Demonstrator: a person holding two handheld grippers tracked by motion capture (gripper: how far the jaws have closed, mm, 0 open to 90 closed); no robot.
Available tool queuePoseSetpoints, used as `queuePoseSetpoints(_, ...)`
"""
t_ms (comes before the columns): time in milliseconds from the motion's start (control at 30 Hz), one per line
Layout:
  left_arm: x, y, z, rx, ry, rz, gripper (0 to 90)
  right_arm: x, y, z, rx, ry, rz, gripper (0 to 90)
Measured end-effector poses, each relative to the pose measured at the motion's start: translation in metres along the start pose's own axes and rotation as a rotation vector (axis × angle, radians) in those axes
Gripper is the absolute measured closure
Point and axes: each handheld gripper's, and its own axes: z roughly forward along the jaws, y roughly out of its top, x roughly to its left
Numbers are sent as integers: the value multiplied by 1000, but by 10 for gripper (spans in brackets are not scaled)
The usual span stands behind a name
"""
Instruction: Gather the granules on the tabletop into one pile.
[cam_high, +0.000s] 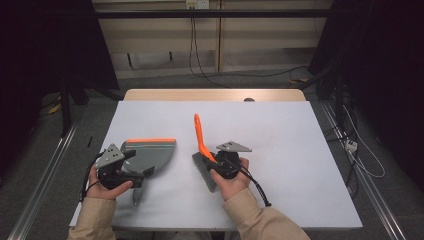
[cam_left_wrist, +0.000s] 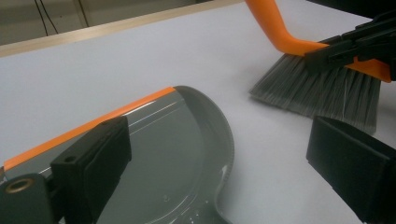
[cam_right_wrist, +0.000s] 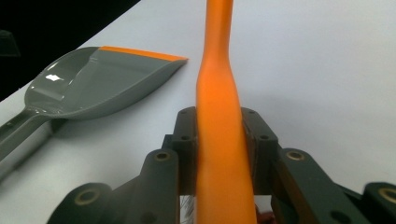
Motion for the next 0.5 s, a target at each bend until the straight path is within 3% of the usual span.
queuePoseSetpoints(267, -1, 0, 2, 13, 0, 12, 65, -15, -3, -12, -8, -17, 30, 709)
queuePoseSetpoints(500, -2, 0, 2, 9, -6, 6, 64, -16, -2, -14, -24, 24, 55, 713)
